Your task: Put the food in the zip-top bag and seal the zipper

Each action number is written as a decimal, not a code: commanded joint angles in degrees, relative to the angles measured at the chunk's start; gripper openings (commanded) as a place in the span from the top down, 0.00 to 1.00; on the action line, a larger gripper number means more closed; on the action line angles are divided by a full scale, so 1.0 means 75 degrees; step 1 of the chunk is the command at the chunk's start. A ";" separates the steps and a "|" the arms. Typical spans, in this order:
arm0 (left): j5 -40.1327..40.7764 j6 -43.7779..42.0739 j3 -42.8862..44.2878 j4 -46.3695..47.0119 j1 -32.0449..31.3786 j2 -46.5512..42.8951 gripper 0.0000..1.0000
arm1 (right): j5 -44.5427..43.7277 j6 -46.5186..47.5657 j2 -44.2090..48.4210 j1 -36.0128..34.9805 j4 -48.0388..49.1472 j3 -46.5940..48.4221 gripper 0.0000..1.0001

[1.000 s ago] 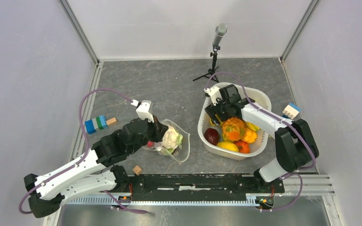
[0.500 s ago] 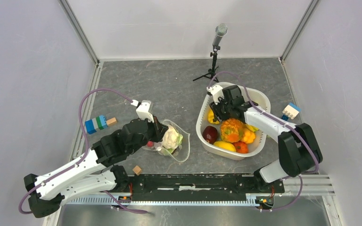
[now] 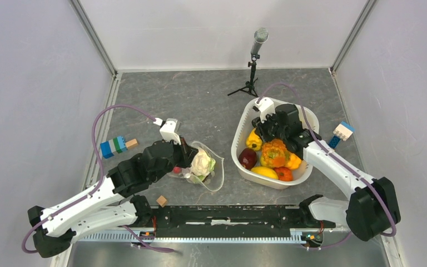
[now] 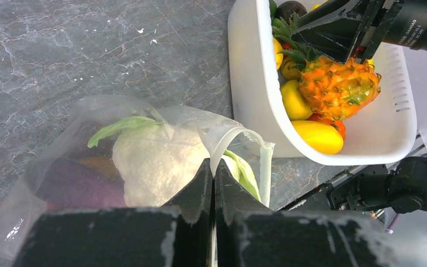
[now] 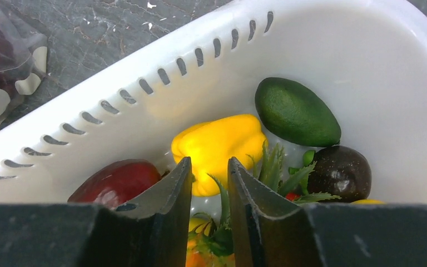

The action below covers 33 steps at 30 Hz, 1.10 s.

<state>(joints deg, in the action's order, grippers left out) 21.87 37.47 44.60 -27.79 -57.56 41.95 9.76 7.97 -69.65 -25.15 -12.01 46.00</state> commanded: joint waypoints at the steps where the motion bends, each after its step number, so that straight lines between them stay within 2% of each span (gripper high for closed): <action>1: -0.0055 -0.0028 -0.0039 0.0254 0.0046 -0.0107 0.98 | 0.0386 -0.0213 0.0476 0.0048 0.0330 -0.0165 0.60; 3: -0.0050 0.0006 -0.0084 0.0260 0.0046 -0.0172 0.98 | 0.0770 -0.0027 0.0394 0.0049 0.0213 -0.0129 0.36; 5: -0.0062 0.0019 -0.0116 0.0284 0.0046 -0.0220 0.98 | 0.0870 0.0238 -0.0003 0.0048 -0.0239 0.0148 0.26; 8: -0.0081 0.0019 -0.0126 0.0272 0.0052 -0.0237 0.98 | 0.0922 0.0913 -0.0543 0.0052 -0.0695 0.0379 0.17; 13: -0.0080 0.0040 -0.0152 0.0272 0.0047 -0.0277 0.98 | 0.1137 0.2449 -0.0924 0.0105 -0.0765 0.0351 0.10; 19: -0.0103 -0.0040 -0.0139 0.0237 0.0047 -0.0258 0.98 | 0.1238 0.4237 -0.1202 0.0113 -0.0222 -0.0155 0.05; 27: -0.0068 0.0013 -0.0209 0.0203 0.0046 -0.0341 0.98 | 0.0672 0.4583 -0.2645 0.0142 -0.1718 0.0570 0.06; 33: -0.0009 0.0022 -0.0203 0.0155 0.0052 -0.0378 0.98 | 0.0256 0.4493 -0.2592 0.0144 -0.2227 0.0644 0.06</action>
<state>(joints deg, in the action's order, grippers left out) 20.88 37.47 43.00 -27.75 -57.49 39.90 16.34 40.51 -89.25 -24.67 -19.14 51.66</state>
